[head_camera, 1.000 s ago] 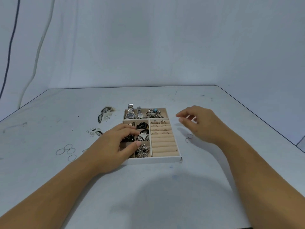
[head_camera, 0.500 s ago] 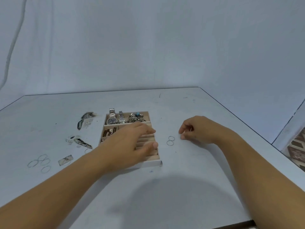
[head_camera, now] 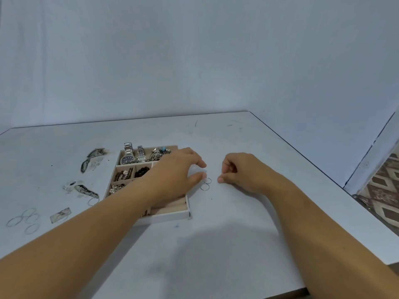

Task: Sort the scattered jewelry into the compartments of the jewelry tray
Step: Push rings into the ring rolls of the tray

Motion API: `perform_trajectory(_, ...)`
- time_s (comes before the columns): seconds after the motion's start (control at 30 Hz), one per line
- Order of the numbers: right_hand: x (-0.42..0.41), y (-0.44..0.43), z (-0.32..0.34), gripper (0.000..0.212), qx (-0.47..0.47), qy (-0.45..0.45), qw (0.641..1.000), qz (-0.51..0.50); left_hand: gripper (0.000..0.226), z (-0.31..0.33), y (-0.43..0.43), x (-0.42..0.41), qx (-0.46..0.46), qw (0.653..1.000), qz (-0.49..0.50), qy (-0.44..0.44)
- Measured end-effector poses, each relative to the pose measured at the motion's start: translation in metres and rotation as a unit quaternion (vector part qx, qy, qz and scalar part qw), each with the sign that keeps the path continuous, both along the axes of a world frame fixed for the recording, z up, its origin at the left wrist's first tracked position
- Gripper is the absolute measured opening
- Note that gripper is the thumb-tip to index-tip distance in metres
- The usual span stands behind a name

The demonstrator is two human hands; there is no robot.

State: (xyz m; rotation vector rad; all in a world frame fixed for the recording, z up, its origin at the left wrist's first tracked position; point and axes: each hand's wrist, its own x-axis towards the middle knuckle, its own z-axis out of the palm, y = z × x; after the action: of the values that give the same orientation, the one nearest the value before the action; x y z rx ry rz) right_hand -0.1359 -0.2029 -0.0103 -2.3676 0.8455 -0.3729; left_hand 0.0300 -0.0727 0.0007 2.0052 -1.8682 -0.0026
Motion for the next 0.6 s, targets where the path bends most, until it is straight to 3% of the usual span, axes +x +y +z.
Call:
perform_trajectory(0.17,-0.001,-0.003,-0.004,0.008,-0.011,-0.084,0.996,-0.010,0.023,0.010,-0.022,0.001,0.064,0.997,-0.010,-0.030)
perform_trajectory(0.6,0.000,-0.008,-0.006,0.004,-0.020,-0.067,0.998,0.003,0.012,0.007,-0.038,0.006,0.153,0.988,-0.026,-0.006)
